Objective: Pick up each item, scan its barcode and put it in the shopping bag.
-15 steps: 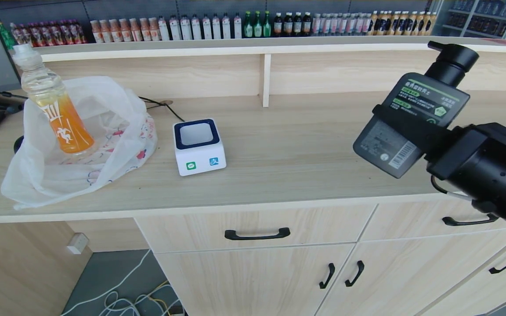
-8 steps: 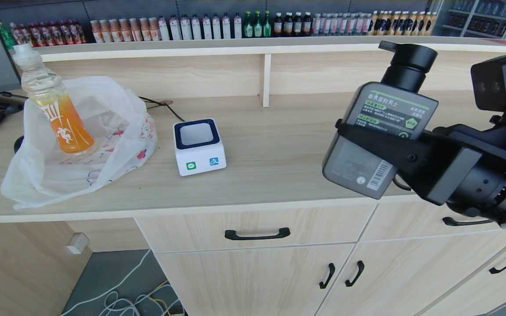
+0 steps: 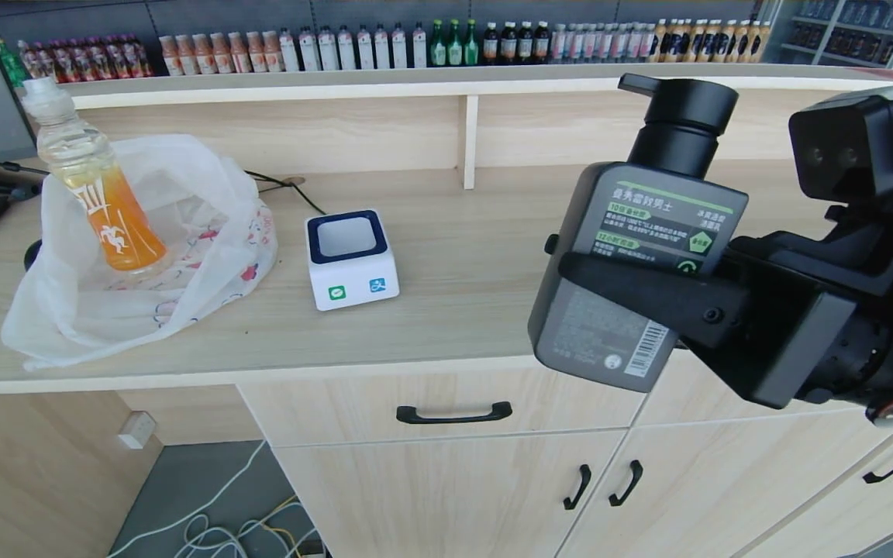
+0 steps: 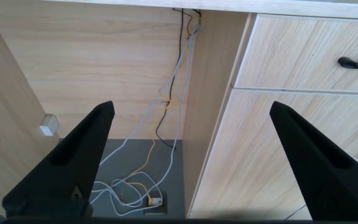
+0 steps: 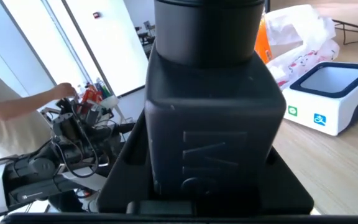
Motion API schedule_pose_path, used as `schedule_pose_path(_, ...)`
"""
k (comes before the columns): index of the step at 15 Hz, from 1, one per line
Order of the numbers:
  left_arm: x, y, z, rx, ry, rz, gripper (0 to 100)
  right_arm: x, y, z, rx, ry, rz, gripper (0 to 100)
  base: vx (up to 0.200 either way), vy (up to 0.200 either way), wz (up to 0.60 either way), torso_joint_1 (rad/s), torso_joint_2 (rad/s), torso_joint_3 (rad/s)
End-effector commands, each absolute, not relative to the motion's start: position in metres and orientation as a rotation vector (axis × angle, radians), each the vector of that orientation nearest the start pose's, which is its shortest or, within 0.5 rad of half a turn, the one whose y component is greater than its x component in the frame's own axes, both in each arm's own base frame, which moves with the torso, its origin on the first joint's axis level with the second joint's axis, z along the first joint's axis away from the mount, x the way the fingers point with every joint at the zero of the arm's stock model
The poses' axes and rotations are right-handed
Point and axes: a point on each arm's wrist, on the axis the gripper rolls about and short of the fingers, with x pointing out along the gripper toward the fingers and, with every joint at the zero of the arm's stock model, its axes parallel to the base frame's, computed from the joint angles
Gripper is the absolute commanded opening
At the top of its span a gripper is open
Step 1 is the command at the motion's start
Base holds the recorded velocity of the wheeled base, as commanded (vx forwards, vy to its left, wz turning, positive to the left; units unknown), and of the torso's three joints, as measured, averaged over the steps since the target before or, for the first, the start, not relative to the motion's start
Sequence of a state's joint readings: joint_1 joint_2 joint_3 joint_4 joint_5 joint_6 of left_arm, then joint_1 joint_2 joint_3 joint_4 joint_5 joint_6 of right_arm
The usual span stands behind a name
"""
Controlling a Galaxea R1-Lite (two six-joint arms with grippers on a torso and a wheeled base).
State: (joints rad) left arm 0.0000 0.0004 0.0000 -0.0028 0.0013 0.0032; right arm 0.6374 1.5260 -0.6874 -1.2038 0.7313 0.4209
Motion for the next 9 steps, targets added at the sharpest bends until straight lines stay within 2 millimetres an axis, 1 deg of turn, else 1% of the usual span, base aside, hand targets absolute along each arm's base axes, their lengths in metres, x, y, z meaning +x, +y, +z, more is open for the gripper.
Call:
schedule_pose_path(1, -0.023, 0.000, 0.076, 0.003, -0.003, 0.002, 100, 0.190, 0.167, 0.254, 0.335, -0.096, 1.437, 0, 0.000, 0.000, 0.00, 0.000, 0.00, 0.000)
schedule_pose_path(3, -0.023, 0.000, 0.076, 0.003, -0.003, 0.002, 100, 0.186, 0.176, 0.259, 0.337, -0.108, 1.475, 0, 0.000, 0.000, 0.00, 0.000, 0.00, 0.000)
schedule_pose_path(5, -0.023, 0.000, 0.076, 0.003, -0.003, 0.002, 100, 0.188, 0.182, 0.258, 0.338, -0.104, 1.487, 0, 0.000, 0.000, 0.00, 0.000, 0.00, 0.000)
schedule_pose_path(7, -0.023, 0.000, 0.076, 0.003, -0.003, 0.002, 100, 0.189, 0.182, 0.255, 0.337, -0.097, 1.481, 0, 0.000, 0.000, 0.00, 0.000, 0.00, 0.000)
schedule_pose_path(9, -0.023, 0.000, 0.076, 0.003, -0.003, 0.002, 100, 0.189, 0.183, 0.257, 0.338, -0.104, 1.482, 0, 0.000, 0.000, 0.00, 0.000, 0.00, 0.000)
